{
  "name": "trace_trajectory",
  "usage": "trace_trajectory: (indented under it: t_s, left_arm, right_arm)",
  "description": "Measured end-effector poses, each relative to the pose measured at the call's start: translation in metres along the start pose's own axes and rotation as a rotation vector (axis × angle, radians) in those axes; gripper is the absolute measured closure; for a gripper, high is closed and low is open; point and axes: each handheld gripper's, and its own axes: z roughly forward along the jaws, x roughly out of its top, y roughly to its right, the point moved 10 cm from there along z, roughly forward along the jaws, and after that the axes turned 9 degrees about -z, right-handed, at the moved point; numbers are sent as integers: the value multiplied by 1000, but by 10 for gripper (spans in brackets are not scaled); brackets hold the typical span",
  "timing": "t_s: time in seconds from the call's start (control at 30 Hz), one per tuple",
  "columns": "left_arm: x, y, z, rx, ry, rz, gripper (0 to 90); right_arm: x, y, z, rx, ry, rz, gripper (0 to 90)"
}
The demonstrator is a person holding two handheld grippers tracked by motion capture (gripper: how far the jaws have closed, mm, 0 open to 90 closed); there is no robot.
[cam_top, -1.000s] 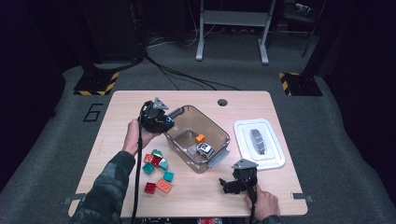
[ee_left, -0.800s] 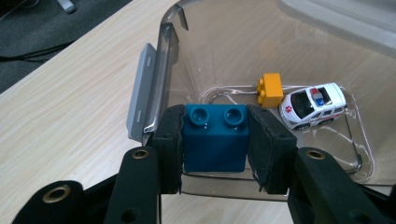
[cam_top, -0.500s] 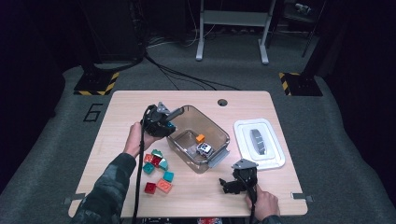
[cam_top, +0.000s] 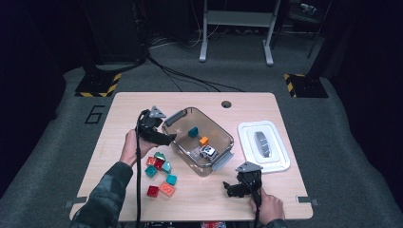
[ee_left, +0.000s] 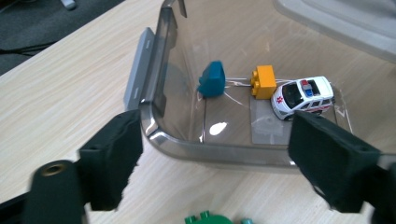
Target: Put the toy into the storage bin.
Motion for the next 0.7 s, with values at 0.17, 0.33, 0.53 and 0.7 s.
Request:
trace_trajectory:
  t_s: [0.17, 0.33, 0.53, 0.7]
  left_arm:
    - [-19, -5, -12, 14, 7, -11, 108]
    - [-48, -13, -20, 19, -5, -37, 71]
    - [-90, -21, -14, 18, -31, -96, 41]
    - [-118, -27, -7, 28, -49, -136, 38]
  right_arm:
    - [0, 0, 0, 1, -2, 0, 0]
    - [0, 0, 0, -2, -2, 0, 0]
    - [0, 0, 0, 0, 0, 1, 0]
    - [0, 0, 0, -2, -2, 0, 0]
